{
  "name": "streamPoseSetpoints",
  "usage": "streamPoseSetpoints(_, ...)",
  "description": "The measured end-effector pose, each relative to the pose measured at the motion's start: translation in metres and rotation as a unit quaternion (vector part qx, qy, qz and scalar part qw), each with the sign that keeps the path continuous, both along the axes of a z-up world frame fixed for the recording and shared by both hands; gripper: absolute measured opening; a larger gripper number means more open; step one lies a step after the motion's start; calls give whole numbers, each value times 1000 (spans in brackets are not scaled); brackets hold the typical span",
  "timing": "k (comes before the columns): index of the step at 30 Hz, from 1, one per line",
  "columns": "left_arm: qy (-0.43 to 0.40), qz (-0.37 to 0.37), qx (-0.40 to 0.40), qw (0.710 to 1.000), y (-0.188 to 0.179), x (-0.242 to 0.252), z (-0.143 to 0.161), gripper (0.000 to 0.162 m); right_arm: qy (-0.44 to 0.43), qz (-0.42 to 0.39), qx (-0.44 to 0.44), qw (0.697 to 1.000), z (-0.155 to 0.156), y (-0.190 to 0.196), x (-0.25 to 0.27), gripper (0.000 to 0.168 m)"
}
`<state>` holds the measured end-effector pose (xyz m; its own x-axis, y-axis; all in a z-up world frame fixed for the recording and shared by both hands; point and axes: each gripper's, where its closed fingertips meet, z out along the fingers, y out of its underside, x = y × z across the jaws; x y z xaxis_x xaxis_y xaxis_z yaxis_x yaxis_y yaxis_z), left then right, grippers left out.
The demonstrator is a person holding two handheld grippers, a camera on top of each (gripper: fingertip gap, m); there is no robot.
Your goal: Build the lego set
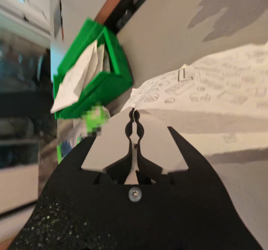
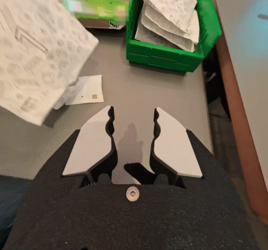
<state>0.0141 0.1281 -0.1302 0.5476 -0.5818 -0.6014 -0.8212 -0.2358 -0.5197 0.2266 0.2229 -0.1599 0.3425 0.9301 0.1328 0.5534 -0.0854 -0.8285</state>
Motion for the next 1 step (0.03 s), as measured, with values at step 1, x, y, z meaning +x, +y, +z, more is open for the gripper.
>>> streamPoseSetpoints(1,-4,35,-20,999,-6,-15,1,0,-4,0,33,999,-6,-11,-8,50)
